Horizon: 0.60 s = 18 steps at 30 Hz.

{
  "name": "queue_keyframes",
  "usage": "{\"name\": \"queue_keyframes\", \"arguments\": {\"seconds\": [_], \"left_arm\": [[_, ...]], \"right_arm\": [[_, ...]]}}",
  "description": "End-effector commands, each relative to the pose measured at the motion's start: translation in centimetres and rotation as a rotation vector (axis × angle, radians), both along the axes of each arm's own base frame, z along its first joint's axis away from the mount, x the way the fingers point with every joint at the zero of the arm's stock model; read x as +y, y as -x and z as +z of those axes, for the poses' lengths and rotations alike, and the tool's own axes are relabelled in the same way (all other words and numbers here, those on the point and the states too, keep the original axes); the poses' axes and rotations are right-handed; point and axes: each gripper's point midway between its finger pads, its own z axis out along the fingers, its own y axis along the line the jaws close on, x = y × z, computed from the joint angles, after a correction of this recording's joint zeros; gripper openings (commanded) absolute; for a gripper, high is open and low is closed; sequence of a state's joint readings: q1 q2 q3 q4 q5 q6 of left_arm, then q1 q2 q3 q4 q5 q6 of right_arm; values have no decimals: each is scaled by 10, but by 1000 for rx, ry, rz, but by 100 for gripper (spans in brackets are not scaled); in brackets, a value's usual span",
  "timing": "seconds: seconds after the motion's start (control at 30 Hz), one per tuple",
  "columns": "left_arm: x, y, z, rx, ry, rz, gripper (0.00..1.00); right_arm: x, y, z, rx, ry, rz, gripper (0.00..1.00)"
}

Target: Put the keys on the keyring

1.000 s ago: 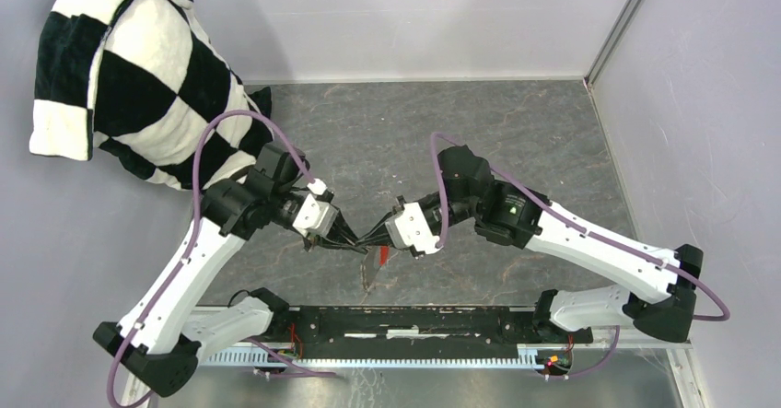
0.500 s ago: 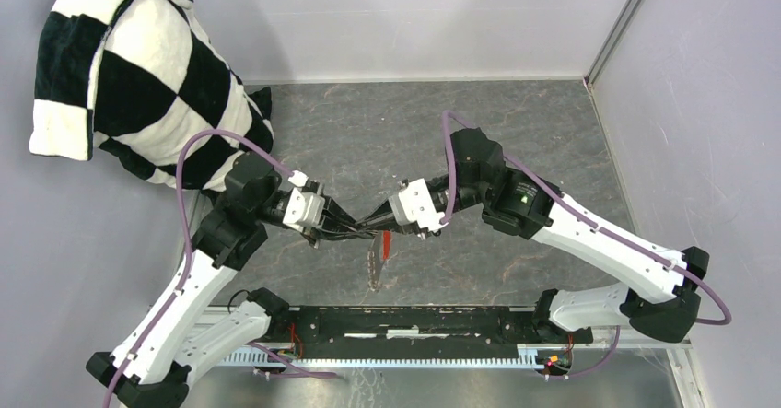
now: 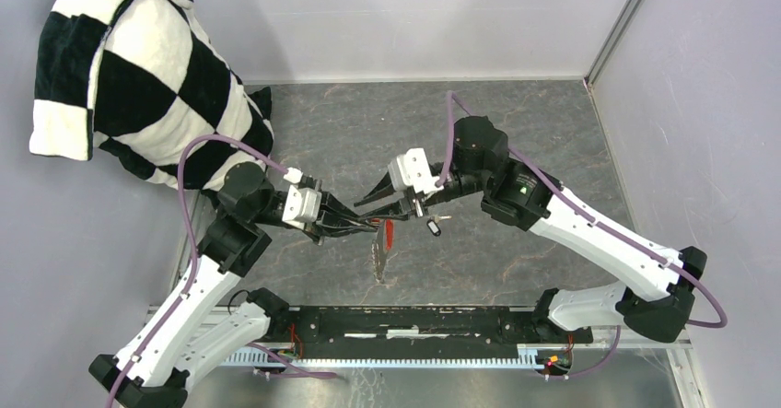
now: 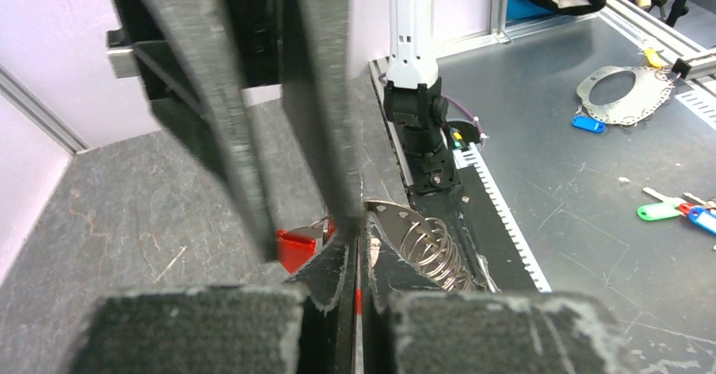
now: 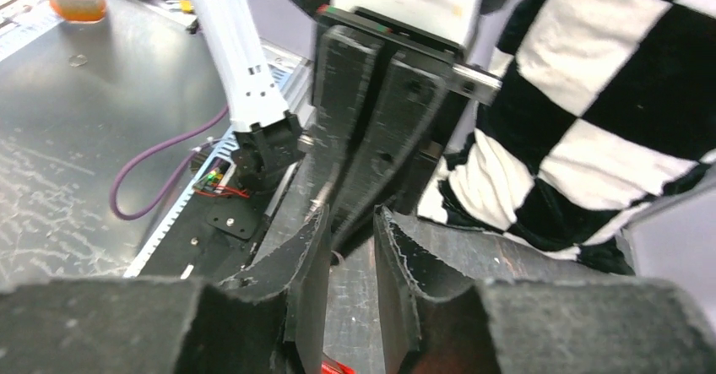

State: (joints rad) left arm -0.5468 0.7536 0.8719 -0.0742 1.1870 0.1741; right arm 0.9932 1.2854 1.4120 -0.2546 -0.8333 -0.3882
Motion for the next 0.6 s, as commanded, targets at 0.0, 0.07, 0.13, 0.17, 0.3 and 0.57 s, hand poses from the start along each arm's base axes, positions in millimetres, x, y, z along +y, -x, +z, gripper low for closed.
{"name": "queue_keyframes", "arguments": {"seconds": [0.0,0.07,0.13,0.17,0.3,0.57], "left_arm": [[1,4,16,-49,63,13,2],[2,3,15,-50,68,24,2],[2,2,14,-55,75,34,2],[2,2,14,-54,77,37,2],[3,-1,11,-52,81,63,2],[7,-27,13,-34,128,239,2]], "right_arm": [[-3,-10,36,14,-92,-35,33],[-7,-10,40,19,-100,-36,39],[-10,-11,43,28,-102,-43,44],[-11,-12,43,30,-102,-49,47],[-20,-15,46,36,-102,-82,55],[-39,-20,26,58,-3,-179,59]]}}
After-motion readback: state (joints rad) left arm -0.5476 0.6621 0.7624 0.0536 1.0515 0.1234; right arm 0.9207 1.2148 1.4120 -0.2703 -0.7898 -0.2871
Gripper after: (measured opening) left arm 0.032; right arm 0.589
